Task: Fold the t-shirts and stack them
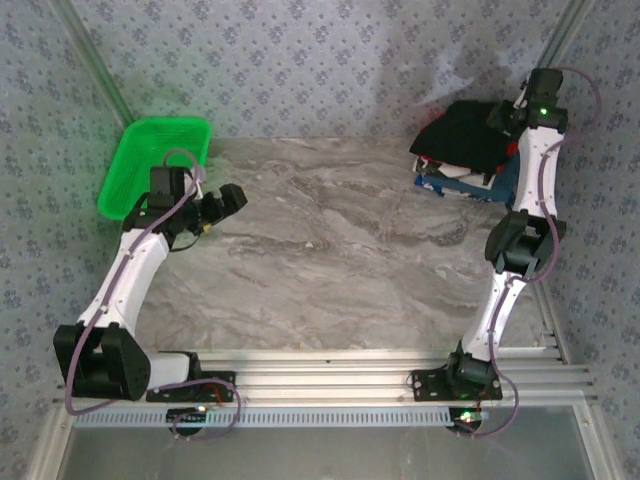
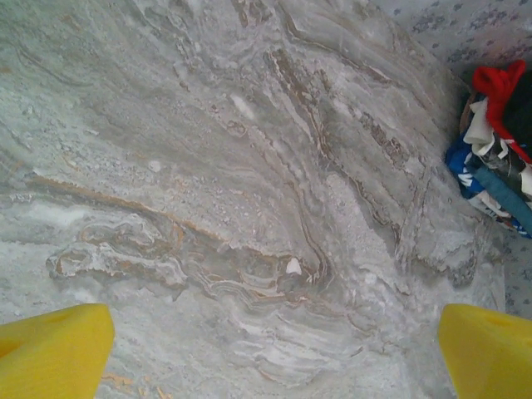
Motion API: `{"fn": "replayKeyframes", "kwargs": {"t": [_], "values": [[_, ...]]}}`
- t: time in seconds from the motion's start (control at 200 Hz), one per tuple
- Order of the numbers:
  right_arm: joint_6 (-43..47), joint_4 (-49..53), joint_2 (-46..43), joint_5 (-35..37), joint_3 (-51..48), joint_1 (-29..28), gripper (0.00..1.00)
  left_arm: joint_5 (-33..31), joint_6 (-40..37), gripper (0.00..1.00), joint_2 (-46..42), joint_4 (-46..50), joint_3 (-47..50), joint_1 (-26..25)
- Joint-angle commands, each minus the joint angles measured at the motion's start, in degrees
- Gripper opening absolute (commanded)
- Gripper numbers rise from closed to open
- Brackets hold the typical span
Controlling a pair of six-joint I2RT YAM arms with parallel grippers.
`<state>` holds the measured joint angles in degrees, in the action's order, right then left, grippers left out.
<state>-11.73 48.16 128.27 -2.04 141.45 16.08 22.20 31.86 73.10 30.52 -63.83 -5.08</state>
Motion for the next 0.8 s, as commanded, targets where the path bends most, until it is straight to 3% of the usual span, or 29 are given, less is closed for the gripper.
{"fn": "replayKeyframes", "kwargs": {"t": [0.0,0.05,0.15,0.235,0.395,0.465,0.56,0.665,0.795], "values": [[3.14,0.21,0.71,7.41,0.99,0.65,0.84,-0.93,-1.80,1.00,-0.24,2.39,-1.26,-0.28],[4.33,0.75,0.05,9.78,0.96,0.47,0.95,-1.06,-1.72,1.00,-0.78,2.07,-0.59,-0.32],[4.18,2.09,-3.45,10.57,-1.36,0.21,0.99,-2.19,-1.35,0.99,-2.52,0.68,1.21,0.43],[4.33,0.55,-10.05,11.14,-9.09,-1.11,1.00,-5.14,-2.13,1.00,-4.97,-0.35,2.76,1.34],[4.57,-9.22,-35.82,12.90,-41.31,-8.19,1.00,-18.11,-4.72,1.00,-10.57,-2.88,8.42,4.66],[2.78,-17.38,-48.94,13.80,-63.09,-12.07,1.00,-25.68,-7.37,1.00,-13.67,-8.19,13.61,5.26],[1.33,-35.59,-64.84,9.16,-92.91,-13.73,1.00,-34.84,-11.98,1.00,-18.07,-19.95,23.68,6.27],[5.68,-55.08,-75.07,7.44,-114.54,-13.98,1.00,-35.19,-19.69,1.00,-20.30,-33.63,33.44,6.90],[9.85,-66.45,-74.34,9.67,-122.68,-13.66,1.00,-33.32,-23.91,1.00,-17.32,-45.87,39.72,7.36]]}}
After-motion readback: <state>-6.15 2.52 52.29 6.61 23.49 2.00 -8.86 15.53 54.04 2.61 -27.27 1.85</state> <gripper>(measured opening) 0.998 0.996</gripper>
